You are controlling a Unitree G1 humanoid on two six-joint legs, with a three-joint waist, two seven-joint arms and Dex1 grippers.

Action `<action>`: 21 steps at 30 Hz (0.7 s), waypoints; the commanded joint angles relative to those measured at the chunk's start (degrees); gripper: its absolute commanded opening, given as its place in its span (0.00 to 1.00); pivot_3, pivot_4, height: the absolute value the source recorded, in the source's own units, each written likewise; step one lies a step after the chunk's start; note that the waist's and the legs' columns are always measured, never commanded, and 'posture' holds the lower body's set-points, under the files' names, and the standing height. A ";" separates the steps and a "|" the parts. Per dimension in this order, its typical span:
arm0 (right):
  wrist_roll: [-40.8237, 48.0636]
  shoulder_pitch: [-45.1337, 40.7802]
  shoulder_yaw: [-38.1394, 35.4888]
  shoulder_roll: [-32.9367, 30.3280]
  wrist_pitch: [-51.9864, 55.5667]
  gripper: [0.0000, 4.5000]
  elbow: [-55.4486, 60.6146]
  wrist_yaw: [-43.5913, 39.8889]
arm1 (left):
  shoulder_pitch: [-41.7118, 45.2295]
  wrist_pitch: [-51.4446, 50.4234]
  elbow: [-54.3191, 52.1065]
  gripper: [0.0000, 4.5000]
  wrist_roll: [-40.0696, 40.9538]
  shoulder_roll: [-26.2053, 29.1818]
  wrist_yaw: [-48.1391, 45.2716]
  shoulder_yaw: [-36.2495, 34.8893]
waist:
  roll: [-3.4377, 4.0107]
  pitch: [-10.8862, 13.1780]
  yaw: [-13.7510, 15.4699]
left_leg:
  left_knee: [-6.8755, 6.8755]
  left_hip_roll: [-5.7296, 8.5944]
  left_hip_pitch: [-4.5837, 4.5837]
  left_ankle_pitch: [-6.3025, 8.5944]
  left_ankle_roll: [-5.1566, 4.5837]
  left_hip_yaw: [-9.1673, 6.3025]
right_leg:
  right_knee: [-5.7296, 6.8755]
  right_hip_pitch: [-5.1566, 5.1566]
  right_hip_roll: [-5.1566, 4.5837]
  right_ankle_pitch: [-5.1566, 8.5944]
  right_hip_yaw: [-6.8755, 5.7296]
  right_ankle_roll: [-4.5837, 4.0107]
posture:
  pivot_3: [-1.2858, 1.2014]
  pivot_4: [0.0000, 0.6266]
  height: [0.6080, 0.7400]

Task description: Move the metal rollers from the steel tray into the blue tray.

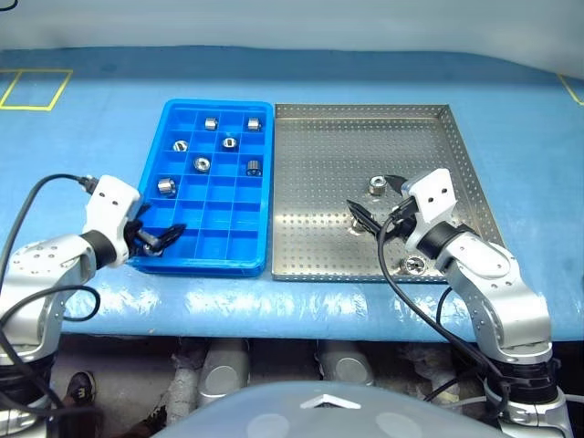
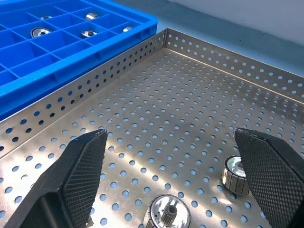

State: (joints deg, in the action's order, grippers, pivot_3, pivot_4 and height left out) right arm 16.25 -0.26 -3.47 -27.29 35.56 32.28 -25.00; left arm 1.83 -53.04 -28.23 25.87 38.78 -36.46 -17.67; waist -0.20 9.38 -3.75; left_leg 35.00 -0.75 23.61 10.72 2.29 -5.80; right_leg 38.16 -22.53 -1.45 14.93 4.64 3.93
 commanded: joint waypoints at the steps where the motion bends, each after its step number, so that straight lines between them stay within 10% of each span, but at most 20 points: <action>1: 0.07 0.92 -2.79 -0.19 -0.01 1.00 2.83 1.45 | 8.55 2.69 -0.07 0.94 9.05 -6.62 -1.97 0.50 | 0.00 0.00 0.39 | 0.02 0.03 0.02 0.00 0.00 -0.01 | -0.03 0.02 -0.02 -0.09 0.00 0.16 | 0.48 0.24 1.00; 11: -1.64 5.15 -5.14 -0.27 1.00 1.00 6.30 5.16 | 23.51 6.72 15.88 0.94 -0.83 -22.91 -0.70 33.50 | 0.08 -0.08 -1.80 | 0.12 0.17 0.02 0.02 -0.04 0.05 | -0.19 0.14 -0.03 -0.34 0.17 0.58 | 0.43 0.24 1.00; 21: -2.29 9.56 -6.90 0.92 1.43 1.00 9.62 7.61 | 32.36 16.27 37.66 0.94 -13.06 -33.19 1.98 43.33 | 0.14 -0.11 -6.85 | 0.13 0.15 0.01 0.06 -0.11 0.26 | -0.15 0.03 0.04 -0.37 0.48 0.67 | 0.40 0.24 1.00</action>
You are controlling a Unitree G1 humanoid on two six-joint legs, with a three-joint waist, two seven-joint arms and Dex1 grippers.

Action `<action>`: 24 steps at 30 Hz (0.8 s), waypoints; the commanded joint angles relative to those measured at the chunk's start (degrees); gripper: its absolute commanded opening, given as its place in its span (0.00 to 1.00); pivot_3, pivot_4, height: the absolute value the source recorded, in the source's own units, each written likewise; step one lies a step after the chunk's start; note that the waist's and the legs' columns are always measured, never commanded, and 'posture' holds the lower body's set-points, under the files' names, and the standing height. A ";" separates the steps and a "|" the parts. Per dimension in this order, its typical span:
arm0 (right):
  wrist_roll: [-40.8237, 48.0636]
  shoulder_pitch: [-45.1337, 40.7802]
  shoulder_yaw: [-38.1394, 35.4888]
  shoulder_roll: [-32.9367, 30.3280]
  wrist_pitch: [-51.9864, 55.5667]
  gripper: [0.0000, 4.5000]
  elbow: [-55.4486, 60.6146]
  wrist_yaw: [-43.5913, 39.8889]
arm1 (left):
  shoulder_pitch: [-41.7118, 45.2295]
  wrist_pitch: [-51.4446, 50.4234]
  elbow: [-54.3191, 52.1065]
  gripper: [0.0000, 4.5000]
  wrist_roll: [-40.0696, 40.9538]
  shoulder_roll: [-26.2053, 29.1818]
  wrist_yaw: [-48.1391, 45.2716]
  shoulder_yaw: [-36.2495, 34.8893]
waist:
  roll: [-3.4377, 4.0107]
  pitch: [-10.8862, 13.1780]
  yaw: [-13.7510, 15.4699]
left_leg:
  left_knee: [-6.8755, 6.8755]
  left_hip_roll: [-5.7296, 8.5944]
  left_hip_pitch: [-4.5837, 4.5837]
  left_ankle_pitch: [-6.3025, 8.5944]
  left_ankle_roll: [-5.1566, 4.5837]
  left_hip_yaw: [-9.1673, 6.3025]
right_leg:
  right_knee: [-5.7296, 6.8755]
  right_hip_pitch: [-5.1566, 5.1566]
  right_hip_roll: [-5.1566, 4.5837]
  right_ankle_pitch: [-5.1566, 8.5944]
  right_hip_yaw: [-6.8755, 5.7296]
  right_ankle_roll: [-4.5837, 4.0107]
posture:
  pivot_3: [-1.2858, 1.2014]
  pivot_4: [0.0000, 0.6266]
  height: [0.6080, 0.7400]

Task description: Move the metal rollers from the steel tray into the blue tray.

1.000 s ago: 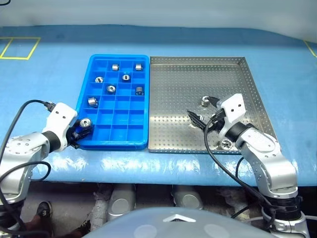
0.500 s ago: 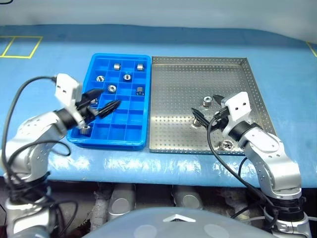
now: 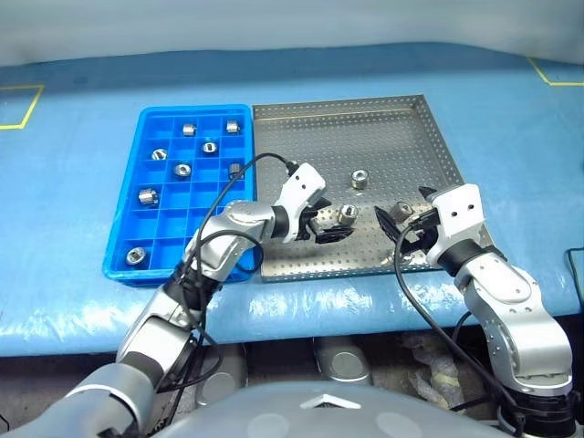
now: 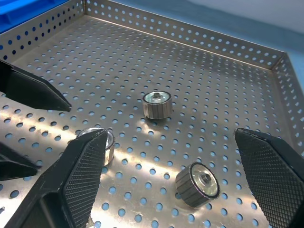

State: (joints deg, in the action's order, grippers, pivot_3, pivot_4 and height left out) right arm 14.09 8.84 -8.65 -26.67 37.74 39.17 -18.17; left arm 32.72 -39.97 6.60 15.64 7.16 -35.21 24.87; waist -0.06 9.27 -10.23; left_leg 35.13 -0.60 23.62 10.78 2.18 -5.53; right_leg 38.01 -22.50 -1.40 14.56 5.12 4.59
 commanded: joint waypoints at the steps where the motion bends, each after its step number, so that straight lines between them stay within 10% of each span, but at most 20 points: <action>1: -0.19 0.68 -1.87 0.42 -0.85 1.00 2.85 0.91 | 1.82 3.57 4.40 0.94 -3.59 -2.26 1.23 0.74 | 0.00 0.00 -0.81 | -0.01 0.00 0.00 0.01 -0.02 0.05 | -0.01 0.00 0.00 -0.01 0.05 0.01 | 0.39 0.24 1.00; 7: -0.33 0.71 -2.17 1.12 -1.56 1.00 2.66 1.70 | 2.85 4.22 10.79 0.90 -8.65 -4.29 3.45 1.34 | -0.02 0.01 -2.92 | 0.01 0.01 -0.04 0.05 -0.09 0.33 | -0.08 -0.03 0.00 -0.08 0.35 0.17 | 0.39 0.24 1.00; 16: -0.76 -0.77 -1.37 0.62 -2.16 1.00 0.91 1.34 | 1.27 6.71 8.86 0.37 -7.89 -5.25 2.24 -2.88 | -0.02 0.01 -3.80 | 0.00 0.01 -0.03 0.06 -0.10 0.40 | -0.12 -0.04 -0.02 -0.11 0.43 0.23 | 0.40 0.24 1.00; 24: -0.85 -2.31 1.46 -0.11 -3.05 1.00 -0.13 -1.15 | 0.71 3.92 -1.94 0.37 1.78 -4.13 0.60 -15.20 | -0.03 0.02 -3.56 | -0.01 0.00 0.00 0.06 -0.11 0.43 | -0.11 -0.10 -0.01 -0.12 0.46 0.24 | 0.42 0.24 1.00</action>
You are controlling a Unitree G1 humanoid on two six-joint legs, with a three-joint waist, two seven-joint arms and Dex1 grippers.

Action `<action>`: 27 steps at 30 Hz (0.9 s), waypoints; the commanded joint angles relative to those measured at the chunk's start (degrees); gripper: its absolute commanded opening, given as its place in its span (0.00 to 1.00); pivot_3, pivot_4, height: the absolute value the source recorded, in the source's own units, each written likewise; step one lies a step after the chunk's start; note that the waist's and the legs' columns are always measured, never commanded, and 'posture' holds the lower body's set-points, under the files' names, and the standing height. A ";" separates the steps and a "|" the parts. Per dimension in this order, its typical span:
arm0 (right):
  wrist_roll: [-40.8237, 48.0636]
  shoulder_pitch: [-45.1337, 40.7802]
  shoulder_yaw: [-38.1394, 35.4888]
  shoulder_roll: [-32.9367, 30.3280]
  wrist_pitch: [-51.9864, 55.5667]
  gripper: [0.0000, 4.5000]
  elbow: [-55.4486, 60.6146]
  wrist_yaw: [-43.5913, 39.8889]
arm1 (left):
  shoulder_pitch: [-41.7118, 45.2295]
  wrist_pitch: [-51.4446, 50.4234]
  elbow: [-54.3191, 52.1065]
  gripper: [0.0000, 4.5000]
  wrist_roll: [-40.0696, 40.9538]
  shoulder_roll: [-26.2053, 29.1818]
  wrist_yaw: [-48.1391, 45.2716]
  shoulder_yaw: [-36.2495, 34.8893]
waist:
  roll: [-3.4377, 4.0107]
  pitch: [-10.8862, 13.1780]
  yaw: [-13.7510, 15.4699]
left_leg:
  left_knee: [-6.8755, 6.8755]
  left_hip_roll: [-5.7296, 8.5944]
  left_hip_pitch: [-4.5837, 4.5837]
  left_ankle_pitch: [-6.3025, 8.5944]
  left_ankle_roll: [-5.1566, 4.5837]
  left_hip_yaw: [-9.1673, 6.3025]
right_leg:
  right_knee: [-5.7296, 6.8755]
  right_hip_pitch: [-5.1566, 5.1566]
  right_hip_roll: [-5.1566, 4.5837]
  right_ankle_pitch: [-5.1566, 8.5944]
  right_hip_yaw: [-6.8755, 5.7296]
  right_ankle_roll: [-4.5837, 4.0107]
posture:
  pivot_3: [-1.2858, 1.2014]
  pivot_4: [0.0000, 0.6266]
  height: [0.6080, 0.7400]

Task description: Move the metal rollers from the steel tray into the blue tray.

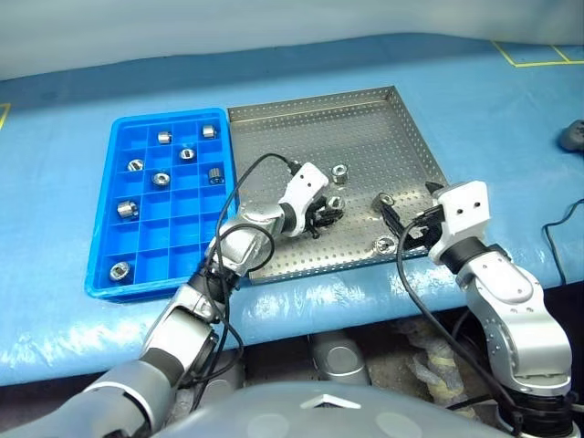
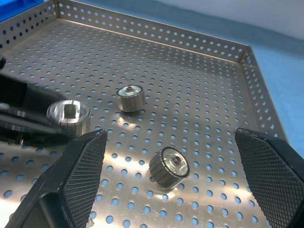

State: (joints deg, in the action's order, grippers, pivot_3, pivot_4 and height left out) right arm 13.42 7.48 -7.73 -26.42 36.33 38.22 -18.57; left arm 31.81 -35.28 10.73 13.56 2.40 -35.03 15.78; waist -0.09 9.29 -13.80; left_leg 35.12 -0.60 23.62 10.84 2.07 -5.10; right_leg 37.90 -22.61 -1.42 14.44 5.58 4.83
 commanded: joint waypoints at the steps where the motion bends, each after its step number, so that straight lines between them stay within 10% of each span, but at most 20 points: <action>1: -0.41 -1.17 0.96 -0.43 -1.64 1.00 0.61 -0.83 | 1.63 -1.67 -7.80 0.37 5.27 1.21 0.41 -7.77 | 0.00 0.00 0.07 | 0.00 -0.01 -0.01 0.00 0.00 0.00 | 0.00 0.00 0.00 0.00 0.00 0.00 | 0.42 0.24 1.00; 15: 0.11 -3.89 3.33 -0.36 -3.05 1.00 -2.56 -3.79 | -15.15 -20.85 -36.12 0.37 -1.07 36.76 8.09 -20.09 | -0.19 0.13 2.70 | -0.06 -0.11 -0.03 0.02 -0.03 0.01 | 0.06 -0.08 0.06 0.03 0.03 -0.05 | 0.47 0.24 1.00; 27: -0.16 -7.24 4.07 -1.17 -3.46 1.00 -4.94 -5.49 | -24.69 -25.01 -40.21 0.37 0.24 36.72 10.47 -21.07 | -0.27 0.18 8.15 | -0.10 -0.09 0.01 0.04 -0.02 0.07 | 0.01 -0.14 -0.01 0.04 0.01 -0.10 | 0.48 0.24 1.00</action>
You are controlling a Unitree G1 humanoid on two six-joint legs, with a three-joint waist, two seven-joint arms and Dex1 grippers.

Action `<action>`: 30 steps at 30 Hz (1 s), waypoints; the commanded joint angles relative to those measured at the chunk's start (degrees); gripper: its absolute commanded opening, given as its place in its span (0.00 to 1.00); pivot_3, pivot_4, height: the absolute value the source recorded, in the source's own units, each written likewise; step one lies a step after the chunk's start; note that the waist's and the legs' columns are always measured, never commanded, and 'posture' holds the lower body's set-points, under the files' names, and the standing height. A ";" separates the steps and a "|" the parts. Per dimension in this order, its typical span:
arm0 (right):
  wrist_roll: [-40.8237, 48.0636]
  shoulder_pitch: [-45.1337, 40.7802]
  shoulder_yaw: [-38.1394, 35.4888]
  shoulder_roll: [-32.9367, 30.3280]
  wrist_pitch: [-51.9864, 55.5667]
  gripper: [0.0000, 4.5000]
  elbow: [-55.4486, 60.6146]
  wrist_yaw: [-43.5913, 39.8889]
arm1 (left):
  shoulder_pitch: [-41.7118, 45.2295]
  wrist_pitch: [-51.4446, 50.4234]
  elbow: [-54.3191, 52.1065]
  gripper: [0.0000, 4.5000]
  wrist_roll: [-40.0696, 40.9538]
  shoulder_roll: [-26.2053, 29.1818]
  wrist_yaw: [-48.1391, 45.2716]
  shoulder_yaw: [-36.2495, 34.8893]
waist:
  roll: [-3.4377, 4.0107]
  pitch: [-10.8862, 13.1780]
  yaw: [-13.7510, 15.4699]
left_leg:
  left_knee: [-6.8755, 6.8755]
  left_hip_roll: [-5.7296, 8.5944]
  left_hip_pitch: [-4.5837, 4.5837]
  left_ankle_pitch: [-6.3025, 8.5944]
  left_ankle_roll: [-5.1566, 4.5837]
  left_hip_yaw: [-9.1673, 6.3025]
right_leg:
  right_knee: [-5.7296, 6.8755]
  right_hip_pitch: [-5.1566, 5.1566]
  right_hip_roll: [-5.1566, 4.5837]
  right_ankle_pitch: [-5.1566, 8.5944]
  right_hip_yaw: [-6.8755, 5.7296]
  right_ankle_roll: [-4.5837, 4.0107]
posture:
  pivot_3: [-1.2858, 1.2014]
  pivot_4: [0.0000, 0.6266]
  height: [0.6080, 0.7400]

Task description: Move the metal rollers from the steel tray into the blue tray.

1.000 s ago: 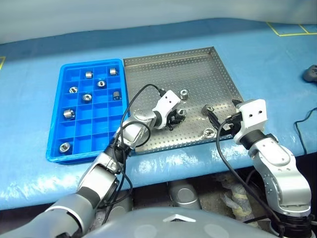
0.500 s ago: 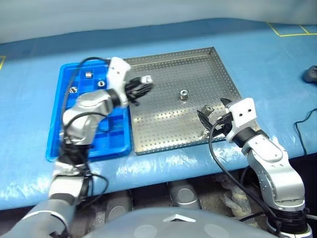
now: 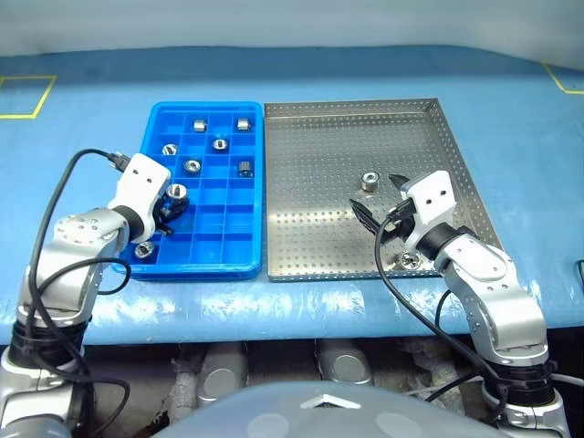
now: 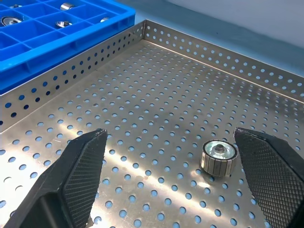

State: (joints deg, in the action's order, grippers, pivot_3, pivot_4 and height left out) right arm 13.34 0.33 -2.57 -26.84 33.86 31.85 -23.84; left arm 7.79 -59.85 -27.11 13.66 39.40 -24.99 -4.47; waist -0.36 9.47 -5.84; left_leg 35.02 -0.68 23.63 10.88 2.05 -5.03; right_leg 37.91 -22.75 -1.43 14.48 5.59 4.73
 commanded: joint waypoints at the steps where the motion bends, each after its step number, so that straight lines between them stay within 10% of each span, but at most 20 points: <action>1: -0.13 0.01 -1.15 -0.88 -0.93 1.00 1.48 -0.23 | -0.92 -0.43 -2.30 0.37 0.24 -0.41 0.42 -0.72 | 0.00 0.00 0.33 | 0.01 0.00 -0.01 0.00 0.00 0.01 | 0.00 0.00 0.00 0.00 0.00 0.00 | 0.48 0.24 1.00; 10: -0.16 0.16 -1.01 -1.06 -0.77 1.00 1.76 0.10 | 1.29 1.25 -1.51 0.96 3.97 -3.88 -1.26 -3.26 | 0.00 0.00 0.80 | 0.07 -0.01 -0.04 0.00 0.00 0.05 | 0.03 0.04 0.00 -0.01 0.00 0.00 | 0.48 0.24 1.00; 16: -3.26 -1.66 -2.23 -0.06 -0.50 1.00 -1.25 4.71 | 6.02 8.75 0.28 0.96 7.57 -12.09 3.59 -13.66 | -0.04 0.00 0.98 | 0.08 -0.03 -0.02 0.00 0.00 0.04 | 0.02 0.03 0.01 -0.03 -0.02 0.01 | 0.48 0.24 1.00; 30: -4.93 -14.13 -3.36 8.08 4.07 1.00 -15.83 13.14 | 5.75 7.57 15.28 0.96 -14.38 -6.19 25.47 -14.33 | 0.00 -0.04 -0.12 | 0.08 0.03 -0.03 0.00 0.00 0.06 | 0.05 0.03 -0.02 -0.23 0.04 -0.23 | 0.48 0.24 1.00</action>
State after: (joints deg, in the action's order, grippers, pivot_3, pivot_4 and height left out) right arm 7.71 -12.61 -4.84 -18.95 38.27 16.29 -10.53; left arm 13.62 -52.21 -11.22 1.17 32.27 -0.87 -17.89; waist -0.36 9.43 -5.96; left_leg 35.09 -0.65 23.61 10.88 2.05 -4.98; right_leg 37.96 -22.71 -1.45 14.24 5.63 4.49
